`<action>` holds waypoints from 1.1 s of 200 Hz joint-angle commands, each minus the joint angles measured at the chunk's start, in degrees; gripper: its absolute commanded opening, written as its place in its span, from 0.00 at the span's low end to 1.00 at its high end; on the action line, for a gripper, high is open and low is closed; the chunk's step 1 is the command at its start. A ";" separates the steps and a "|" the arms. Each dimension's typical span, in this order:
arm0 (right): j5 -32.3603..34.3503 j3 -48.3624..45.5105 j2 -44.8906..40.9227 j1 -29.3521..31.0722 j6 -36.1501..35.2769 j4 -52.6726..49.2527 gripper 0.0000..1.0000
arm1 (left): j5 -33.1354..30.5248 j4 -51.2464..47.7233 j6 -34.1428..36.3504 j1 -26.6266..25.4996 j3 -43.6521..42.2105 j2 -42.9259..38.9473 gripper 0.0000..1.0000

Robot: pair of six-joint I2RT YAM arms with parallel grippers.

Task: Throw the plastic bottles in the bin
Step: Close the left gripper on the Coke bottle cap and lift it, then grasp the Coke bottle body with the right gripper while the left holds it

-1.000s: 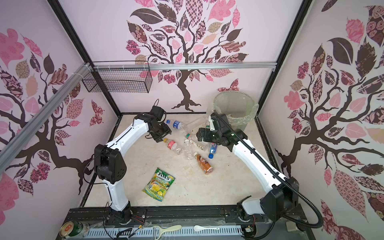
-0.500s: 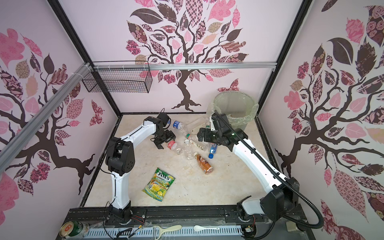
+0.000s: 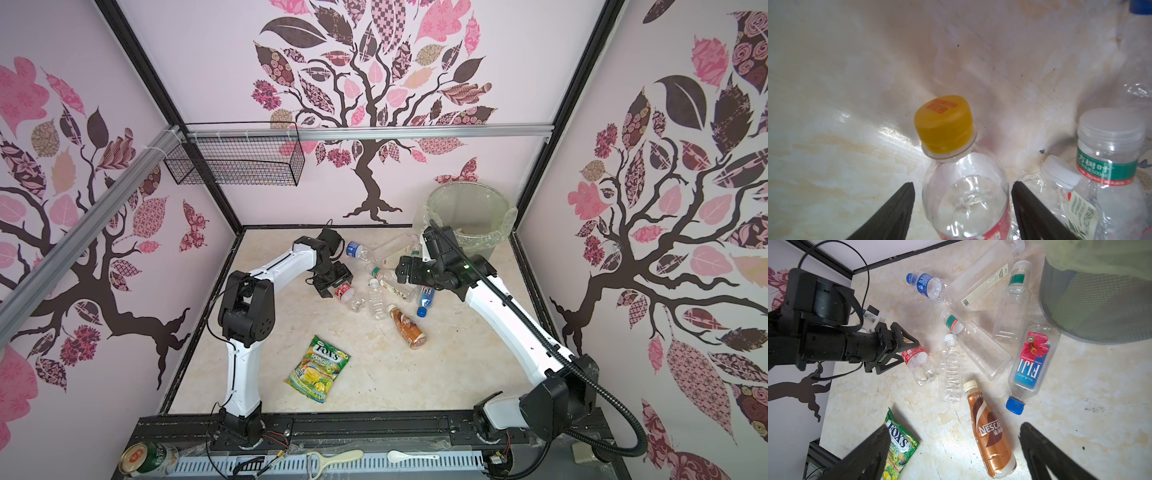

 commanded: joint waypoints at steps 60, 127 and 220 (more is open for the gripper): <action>-0.68 -0.37 2.66 0.26 1.79 1.16 1.00 | 1.10 -1.79 3.40 -0.29 0.60 1.39 0.62; -1.49 -5.14 4.66 2.19 0.75 6.70 0.99 | 2.74 0.60 7.19 -0.48 -6.97 -10.50 0.58; -16.01 -9.08 5.83 6.99 0.83 21.25 1.00 | 7.25 2.62 9.24 1.19 -16.90 -26.31 0.58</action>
